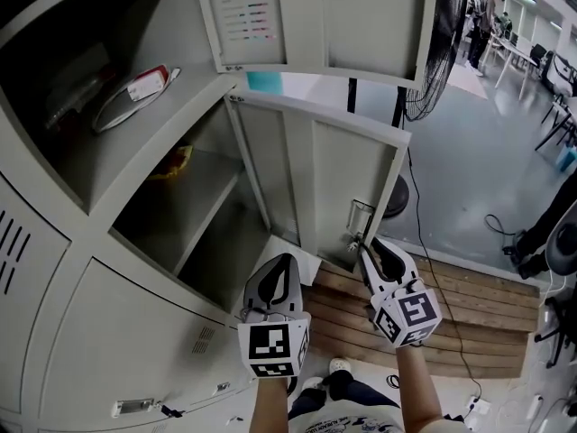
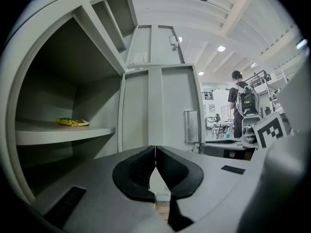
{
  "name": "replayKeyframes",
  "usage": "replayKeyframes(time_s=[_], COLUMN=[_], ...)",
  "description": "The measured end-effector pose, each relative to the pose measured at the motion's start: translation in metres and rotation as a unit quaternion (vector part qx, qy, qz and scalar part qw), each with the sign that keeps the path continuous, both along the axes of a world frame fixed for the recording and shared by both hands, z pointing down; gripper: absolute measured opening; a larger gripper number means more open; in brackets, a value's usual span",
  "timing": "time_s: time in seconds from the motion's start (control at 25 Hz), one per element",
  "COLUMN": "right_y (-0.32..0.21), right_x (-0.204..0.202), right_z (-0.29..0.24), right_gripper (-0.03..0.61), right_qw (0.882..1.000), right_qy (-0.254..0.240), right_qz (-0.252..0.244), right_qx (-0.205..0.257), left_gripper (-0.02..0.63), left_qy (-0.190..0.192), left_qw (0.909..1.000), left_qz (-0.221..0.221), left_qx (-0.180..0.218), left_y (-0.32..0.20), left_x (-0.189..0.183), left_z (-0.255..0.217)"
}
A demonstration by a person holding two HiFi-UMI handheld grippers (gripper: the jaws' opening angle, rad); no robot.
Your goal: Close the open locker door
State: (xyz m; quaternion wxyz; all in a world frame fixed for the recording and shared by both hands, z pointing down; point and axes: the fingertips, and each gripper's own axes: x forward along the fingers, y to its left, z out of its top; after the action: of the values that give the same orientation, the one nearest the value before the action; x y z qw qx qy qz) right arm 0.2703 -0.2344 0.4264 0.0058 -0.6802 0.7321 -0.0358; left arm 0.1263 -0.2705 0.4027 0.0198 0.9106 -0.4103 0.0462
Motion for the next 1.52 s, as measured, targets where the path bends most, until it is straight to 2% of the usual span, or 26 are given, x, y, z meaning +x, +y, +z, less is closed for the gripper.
replayKeyframes(time_s=[0.6,1.0,1.52], right_y=[0.023,0.035,0.040], right_x=[-0.042,-0.094,-0.144], right_z=[0.000,-0.001,-0.002], right_gripper=[0.089,0.084,0.092], right_qw=[0.999,0.997,0.996], right_qy=[0.017,0.028,0.031], right_qz=[-0.041,-0.074,-0.087], right_qx=[0.000,0.001,0.002], left_gripper=[0.008,0.008,0.008], left_qy=[0.005,0.008,0.006], left_qw=[0.9999,0.9996,0.9983], left_qz=[-0.009,-0.025,-0.058], left_qx=[0.003,0.011,0.011], left_y=[0.020,0.037,0.055], left_x=[-0.021,-0.059,-0.114], left_z=[-0.005,-0.014,-0.013])
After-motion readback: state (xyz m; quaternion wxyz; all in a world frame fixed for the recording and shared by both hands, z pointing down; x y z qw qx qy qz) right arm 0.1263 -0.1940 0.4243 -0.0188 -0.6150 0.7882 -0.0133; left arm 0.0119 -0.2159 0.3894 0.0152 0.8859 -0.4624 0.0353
